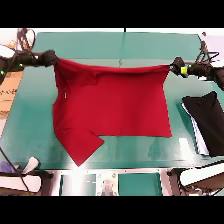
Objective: Fold the shirts.
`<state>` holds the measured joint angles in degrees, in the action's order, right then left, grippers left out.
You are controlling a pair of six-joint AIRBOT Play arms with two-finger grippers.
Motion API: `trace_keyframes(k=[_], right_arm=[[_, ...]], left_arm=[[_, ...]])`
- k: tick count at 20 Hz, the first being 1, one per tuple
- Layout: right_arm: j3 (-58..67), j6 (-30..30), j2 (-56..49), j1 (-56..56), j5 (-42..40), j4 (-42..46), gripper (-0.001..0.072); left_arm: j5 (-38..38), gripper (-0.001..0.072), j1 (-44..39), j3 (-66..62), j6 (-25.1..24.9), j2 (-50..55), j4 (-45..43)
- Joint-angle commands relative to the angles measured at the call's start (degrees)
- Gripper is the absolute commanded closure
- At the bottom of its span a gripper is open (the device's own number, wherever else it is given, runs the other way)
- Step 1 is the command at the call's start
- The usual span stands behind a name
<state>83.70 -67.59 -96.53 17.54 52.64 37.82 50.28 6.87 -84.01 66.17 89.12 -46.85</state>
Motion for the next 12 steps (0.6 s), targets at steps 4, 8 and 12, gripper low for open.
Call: trace_keyframes(k=[4, 8, 12], right_arm=[[-3.9, -5.9, 0.9, 0.9, 13.5, 17.2, 0.0699], [-8.6, -6.0, 0.8, 0.9, 13.7, 18.8, 0.0698], [-9.2, -7.4, 0.8, 0.9, 14.7, 21.7, 0.0697]], left_arm=[[12.8, 0.0685, 0.0, 7.5, 2.9, 0.0, -9.5], [13.7, 0.0685, 0.0, 10.0, 4.1, 0.0, -11.9], [13.2, 0.0685, 0.0, 10.2, 4.0, 0.0, -11.7]])
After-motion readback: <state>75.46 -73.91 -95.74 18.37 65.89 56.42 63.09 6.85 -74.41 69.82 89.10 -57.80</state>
